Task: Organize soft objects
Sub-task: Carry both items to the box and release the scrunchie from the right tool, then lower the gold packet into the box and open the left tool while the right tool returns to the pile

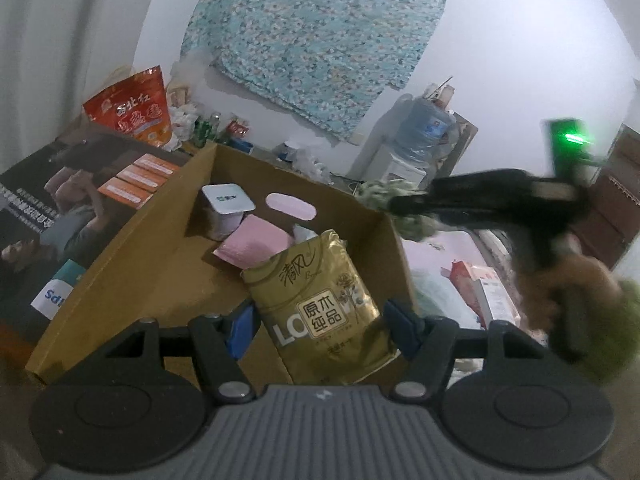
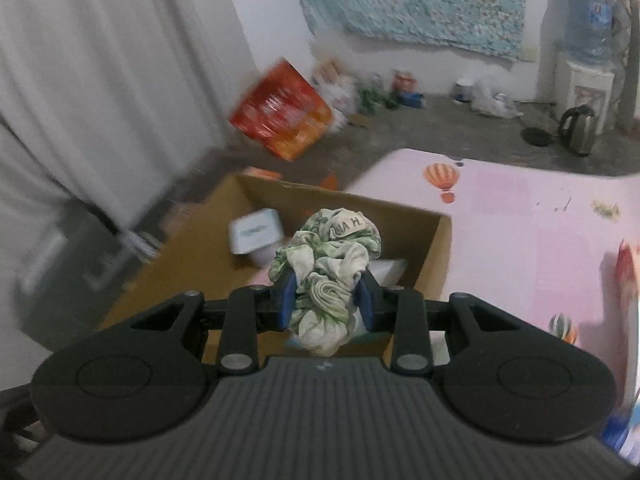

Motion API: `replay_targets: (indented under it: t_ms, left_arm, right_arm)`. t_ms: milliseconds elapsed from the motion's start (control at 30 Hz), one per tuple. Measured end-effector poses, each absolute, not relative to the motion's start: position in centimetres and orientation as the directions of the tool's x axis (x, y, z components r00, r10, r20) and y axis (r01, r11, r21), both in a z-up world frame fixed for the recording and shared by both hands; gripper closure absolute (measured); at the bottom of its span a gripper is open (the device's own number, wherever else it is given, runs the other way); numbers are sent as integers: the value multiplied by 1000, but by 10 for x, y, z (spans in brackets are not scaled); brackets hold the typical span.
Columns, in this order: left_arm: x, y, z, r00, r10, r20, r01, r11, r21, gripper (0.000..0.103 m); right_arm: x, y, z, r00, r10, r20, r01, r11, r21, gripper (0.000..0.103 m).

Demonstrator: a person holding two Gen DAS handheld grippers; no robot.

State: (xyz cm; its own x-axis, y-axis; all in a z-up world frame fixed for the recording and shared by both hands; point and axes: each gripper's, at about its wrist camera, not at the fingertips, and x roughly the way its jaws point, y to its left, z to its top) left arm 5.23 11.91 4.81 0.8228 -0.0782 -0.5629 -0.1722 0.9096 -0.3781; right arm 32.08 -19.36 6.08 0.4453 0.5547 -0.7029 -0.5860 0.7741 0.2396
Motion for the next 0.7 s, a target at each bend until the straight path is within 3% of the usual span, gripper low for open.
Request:
replay_targets:
  t_ms: [67,233,333,500,700]
  left_arm:
    - [50,127,46,821,-79,-566,-177,906,-384,34]
    - [47,139,43,815,-72,-574,-194,901,-387,34]
    - [45,142,42,813,-62,-579,-202,902,-381,34]
    - [51,146,39,807,-64,-587,-206,901,-381,34]
    - [54,144,42,795,-68,-603,-201,908,-367,34]
  right_arm:
    - [342,-164,47,474,475,-741,-580,802,143,66]
    - [361,-128,16,517,312,-797,-564,825,-43,45]
    - [354,-128,14,547,311,-777,-569,819,-73,26]
    - [341,-153,29,585,343,-735,-558,828,-58,24]
    - [322,-203,56,558,500,-663,-557,817,147,24]
